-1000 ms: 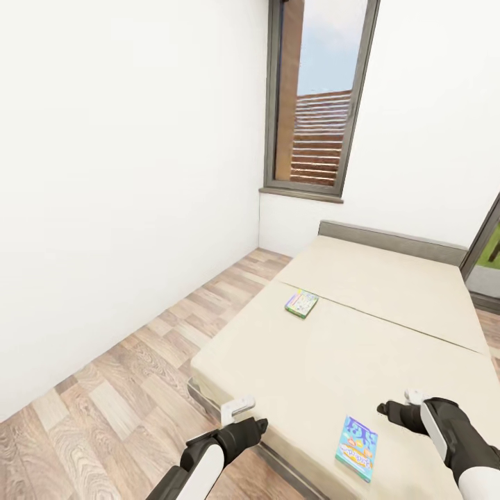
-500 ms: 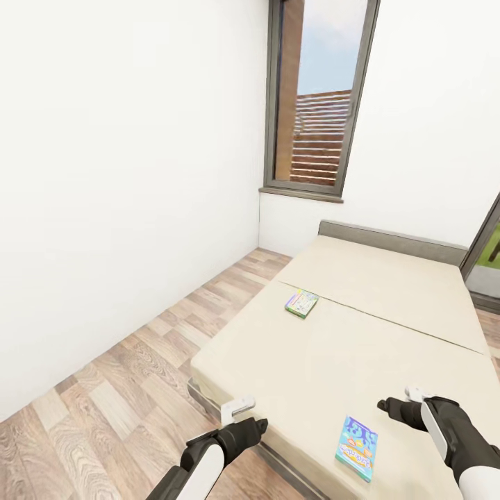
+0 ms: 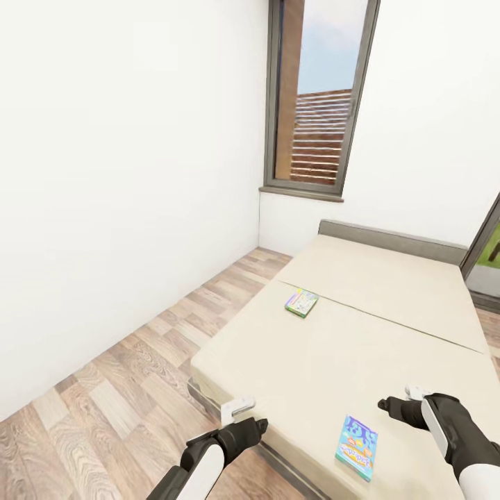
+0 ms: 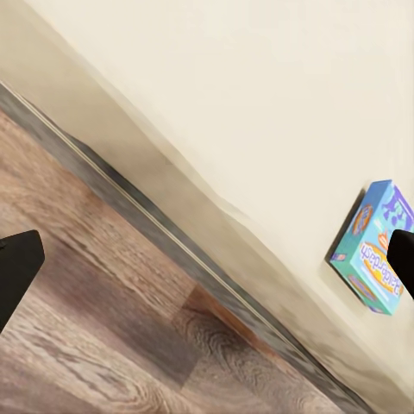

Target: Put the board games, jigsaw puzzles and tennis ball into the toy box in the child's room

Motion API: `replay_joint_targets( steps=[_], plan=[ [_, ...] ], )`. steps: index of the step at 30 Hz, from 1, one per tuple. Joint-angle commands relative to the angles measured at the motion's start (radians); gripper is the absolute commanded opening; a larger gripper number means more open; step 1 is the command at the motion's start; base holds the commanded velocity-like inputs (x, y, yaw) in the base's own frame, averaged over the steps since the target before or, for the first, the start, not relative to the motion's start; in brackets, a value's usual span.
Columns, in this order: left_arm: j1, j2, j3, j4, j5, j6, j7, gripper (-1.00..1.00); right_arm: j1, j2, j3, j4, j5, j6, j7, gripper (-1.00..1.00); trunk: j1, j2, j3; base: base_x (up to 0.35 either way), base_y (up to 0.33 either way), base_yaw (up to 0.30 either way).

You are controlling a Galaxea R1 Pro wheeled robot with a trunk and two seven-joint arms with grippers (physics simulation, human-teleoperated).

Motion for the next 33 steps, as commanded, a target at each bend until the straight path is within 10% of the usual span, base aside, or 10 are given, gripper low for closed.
replay_joint_targets(
  steps=[1, 19, 33],
  plan=[
    [-0.001, 0.0, -0.002, -0.002, 0.01, 0.001, 0.009, 1.0, -0.001, 0.0, -0.002, -0.001, -0.005, 0.005, 0.001, 1.0, 0.0, -0.001, -0.002, 0.0, 0.0, 0.0],
    [-0.113, -0.002, 0.03, -0.01, 0.063, 0.083, 0.009, 1.0, -0.161, -0.051, -0.003, 0.067, -0.005, 0.223, 0.003, 1.0, 0.0, -0.001, -0.028, 0.0, 0.0, 0.0],
    [-0.07, 0.002, 0.005, -0.069, 0.093, 0.116, 0.009, 1.0, -0.18, -0.051, 0.001, 0.104, -0.004, 0.244, 0.004, 1.0, 0.0, -0.001, -0.05, 0.0, 0.0, 0.0]
  ],
)
